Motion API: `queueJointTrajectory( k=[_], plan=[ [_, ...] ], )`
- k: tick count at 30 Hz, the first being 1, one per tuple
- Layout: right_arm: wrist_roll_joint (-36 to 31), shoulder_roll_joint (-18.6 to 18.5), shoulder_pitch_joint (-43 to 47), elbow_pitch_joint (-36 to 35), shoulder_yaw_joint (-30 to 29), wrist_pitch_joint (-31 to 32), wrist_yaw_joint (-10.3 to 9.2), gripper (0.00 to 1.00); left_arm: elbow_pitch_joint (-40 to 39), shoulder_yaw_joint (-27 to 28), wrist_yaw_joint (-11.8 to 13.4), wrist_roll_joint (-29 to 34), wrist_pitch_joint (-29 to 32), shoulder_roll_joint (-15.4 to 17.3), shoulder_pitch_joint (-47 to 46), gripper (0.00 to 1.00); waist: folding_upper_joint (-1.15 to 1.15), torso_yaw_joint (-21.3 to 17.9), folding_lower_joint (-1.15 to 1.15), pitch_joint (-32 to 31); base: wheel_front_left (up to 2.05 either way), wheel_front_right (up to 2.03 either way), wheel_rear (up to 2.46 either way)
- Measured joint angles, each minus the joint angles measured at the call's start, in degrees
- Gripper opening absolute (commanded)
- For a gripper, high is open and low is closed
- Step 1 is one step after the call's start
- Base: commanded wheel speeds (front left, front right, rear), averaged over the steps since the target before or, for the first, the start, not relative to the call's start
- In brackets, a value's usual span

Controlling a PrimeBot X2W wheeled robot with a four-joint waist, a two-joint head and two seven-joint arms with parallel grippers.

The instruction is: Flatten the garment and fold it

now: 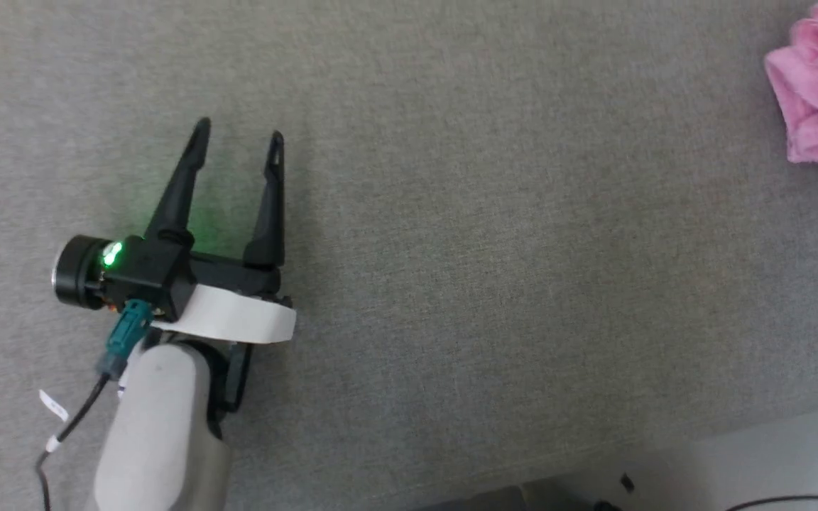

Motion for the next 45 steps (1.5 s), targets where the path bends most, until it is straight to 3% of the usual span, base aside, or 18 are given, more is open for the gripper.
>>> queueJointTrajectory(
  k=[6, 12, 21, 30, 37, 45],
  plan=[
    [3.4, 1.0, 3.3, -2.7, -4.7, -5.8, -0.01, 1.00, 3.4, 0.3, 1.1, -2.6, -0.8, -1.8, 1.4, 1.00, 0.00, 2.2, -0.01, -4.8, 0.00, 0.00, 0.00],
    [10.2, 5.4, 10.1, -8.5, -5.7, -10.7, -0.02, 1.00, 5.6, 0.9, 1.5, -4.3, -0.8, -2.8, 4.3, 1.00, 0.00, 4.6, -0.01, -11.1, 0.00, 0.00, 0.00],
    [17.9, 12.7, 26.6, -26.5, -3.2, -12.2, -0.02, 1.00, 8.5, 0.9, 2.0, -5.3, -0.9, -3.5, 8.8, 1.00, 0.00, 9.3, -0.02, -19.9, 0.00, 0.00, 0.00],
    [20.2, 20.2, 42.9, -41.6, -1.0, -11.6, -0.02, 1.00, 10.6, 0.2, 2.0, -5.8, -0.9, -3.9, 11.9, 1.00, 0.00, 14.4, -0.02, -26.3, 0.00, 0.00, 0.00],
    [19.6, 22.3, 50.6, -45.5, 0.7, -11.3, -0.02, 1.00, 11.7, 0.1, 2.0, -5.8, -0.9, -4.0, 13.8, 1.00, 0.00, 17.4, -0.01, -29.7, 0.00, 0.00, 0.00],
    [19.3, 22.5, 53.9, -45.3, 4.2, -11.2, -0.02, 1.00, 11.7, 0.2, 2.6, -5.7, -0.9, -4.0, 16.0, 1.00, 0.00, 19.5, -0.01, -31.3, 0.00, 0.00, 0.00]
  ],
)
